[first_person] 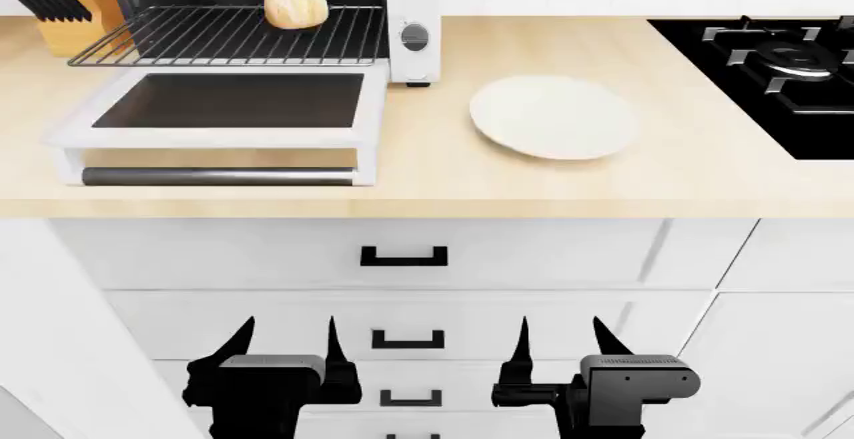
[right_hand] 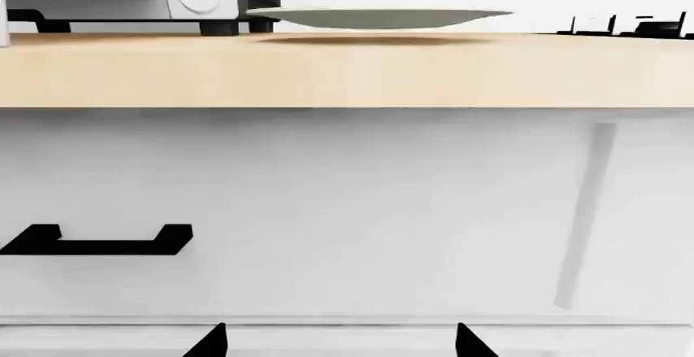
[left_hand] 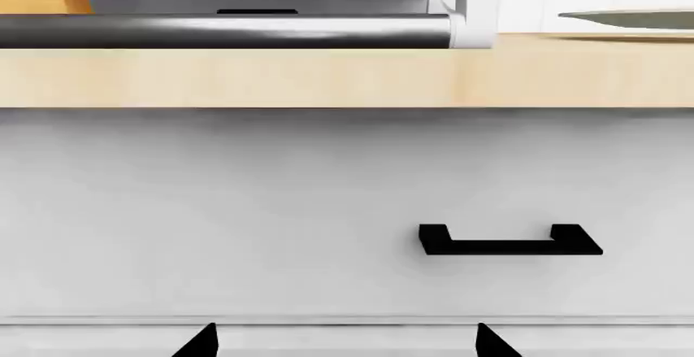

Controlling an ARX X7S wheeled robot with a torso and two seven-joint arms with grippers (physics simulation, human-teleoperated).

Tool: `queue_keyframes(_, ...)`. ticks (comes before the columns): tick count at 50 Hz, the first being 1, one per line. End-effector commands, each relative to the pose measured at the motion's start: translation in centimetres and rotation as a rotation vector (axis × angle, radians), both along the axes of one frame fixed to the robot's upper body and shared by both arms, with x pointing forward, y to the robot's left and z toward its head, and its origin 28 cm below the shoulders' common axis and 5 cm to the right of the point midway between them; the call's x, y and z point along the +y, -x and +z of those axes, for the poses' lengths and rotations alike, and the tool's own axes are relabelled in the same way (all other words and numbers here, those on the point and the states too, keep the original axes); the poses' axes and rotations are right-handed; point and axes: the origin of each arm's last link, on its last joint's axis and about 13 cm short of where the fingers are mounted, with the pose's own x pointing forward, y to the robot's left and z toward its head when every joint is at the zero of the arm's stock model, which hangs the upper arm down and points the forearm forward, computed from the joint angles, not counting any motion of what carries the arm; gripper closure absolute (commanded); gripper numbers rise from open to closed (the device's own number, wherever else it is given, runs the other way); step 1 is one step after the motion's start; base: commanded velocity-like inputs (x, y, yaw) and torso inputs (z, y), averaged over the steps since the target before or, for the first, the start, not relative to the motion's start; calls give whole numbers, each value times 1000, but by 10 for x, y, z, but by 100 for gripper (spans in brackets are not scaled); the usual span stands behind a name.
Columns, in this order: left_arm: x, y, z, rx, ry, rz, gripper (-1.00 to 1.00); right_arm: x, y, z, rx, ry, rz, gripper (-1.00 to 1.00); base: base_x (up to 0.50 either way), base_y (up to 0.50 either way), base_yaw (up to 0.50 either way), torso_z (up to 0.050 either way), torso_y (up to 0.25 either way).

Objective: Pick the bread from the rack and place it on the plate on the counter.

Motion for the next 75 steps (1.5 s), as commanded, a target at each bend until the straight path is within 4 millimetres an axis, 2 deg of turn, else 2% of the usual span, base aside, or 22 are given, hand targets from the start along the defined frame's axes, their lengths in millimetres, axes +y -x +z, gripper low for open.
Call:
queue_keyframes(1,0,-1,-2,9,-4,8,-100,0,0,1,1,11,-3,-100,0,0,0,0,0)
queue_keyframes(6,-1,3,0,-13,15,-60,-100,0,2,0,-5,22,0,-100,0,0,0,0,0)
queue_keyframes(46,0,5,-3,-15,0,-38,-100,1,5,1,3,-3,19,-100,0,-8,0,50,0)
queue_keyframes(59,0,6,-4,-10,12,-39,-100,0,4,0,15,-13,11,-100,0,-500,0,0,0)
queue_keyframes(64,0,5,-1,10,27,-35,-100,0,5,1,14,-17,6,-100,0,-47,0,0,0)
queue_keyframes(67,-2,8,8,13,26,-52,-100,-1,6,9,1,-23,13,-100,0,0,0,0,0)
queue_keyframes(69,-3,10,18,51,22,-62,-100,-2,7,22,-3,-36,19,-100,0,0,0,0,0)
queue_keyframes(70,-3,9,36,78,52,-59,-100,-2,9,33,-4,-25,27,-100,0,0,0,0,0)
queue_keyframes(71,-3,11,44,99,30,-75,-100,-3,10,42,1,-27,37,-100,0,0,0,0,0)
queue_keyframes(73,2,11,100,36,51,-101,-100,-6,12,89,-18,-45,86,-100,0,0,0,0,0)
queue_keyframes(74,2,13,108,95,49,-125,-100,-7,13,97,16,-41,99,-100,0,0,0,0,0)
queue_keyframes(75,4,13,129,79,53,-125,-100,-8,13,114,29,-33,116,-100,0,0,0,0,0)
